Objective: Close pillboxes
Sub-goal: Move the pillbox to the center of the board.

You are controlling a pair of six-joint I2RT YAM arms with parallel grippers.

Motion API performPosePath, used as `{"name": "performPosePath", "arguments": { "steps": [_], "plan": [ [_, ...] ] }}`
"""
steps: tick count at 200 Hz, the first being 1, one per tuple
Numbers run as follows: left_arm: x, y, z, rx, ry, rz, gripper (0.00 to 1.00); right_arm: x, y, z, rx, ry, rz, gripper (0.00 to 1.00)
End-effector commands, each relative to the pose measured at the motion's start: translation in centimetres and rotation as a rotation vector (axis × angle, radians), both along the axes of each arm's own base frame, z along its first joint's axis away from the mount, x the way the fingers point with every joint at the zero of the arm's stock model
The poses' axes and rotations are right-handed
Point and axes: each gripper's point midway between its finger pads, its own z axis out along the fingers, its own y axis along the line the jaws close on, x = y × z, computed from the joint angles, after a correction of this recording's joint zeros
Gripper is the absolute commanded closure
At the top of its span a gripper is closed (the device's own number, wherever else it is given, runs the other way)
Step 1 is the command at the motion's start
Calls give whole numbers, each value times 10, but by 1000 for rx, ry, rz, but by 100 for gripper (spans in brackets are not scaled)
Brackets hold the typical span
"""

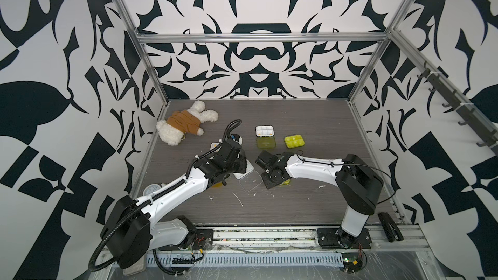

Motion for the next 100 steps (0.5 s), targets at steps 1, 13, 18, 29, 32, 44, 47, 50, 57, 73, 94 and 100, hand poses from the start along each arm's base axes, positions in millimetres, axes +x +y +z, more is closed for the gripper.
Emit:
{"name": "performPosePath", "arguments": {
  "steps": [1, 13, 18, 29, 32, 44, 47, 50, 57, 73, 94, 100],
  "plan": [
    [1, -6, 0, -29, 19, -1, 82, -2, -26, 9, -56, -26, -31, 100],
    [2, -9, -1, -35, 23, -9, 82, -1, -36, 9, -60, -26, -50, 100],
    [2, -10, 1, -38, 21, -9, 82, 0, -41, 9, -63, -26, -61, 100],
    [3, -11, 4, -44, 17, -15, 82, 3, -51, 10, -71, -25, -81, 100],
    [3, -12, 5, -45, 19, -15, 82, 4, -53, 11, -69, -25, -83, 100],
    [3, -13, -5, -28, 41, -21, 82, 9, -64, 13, -71, -30, -101, 100],
    [3, -14, -5, -28, 43, -23, 82, 10, -67, 13, -73, -30, -105, 100],
    [3, -14, -5, -28, 43, -23, 82, 12, -70, 14, -74, -29, -114, 100],
    [3, -14, -5, -28, 44, -25, 82, 17, -77, 15, -75, -31, -127, 100],
    [2, -14, -6, -27, 46, -26, 82, 26, -93, 16, -74, -34, -161, 100],
    [2, -14, -6, -26, 44, -27, 82, 40, -107, 15, -65, -38, -196, 100],
    [3, -13, -6, -23, 41, -25, 82, 46, -110, 16, -65, -45, -204, 100]
  ]
}}
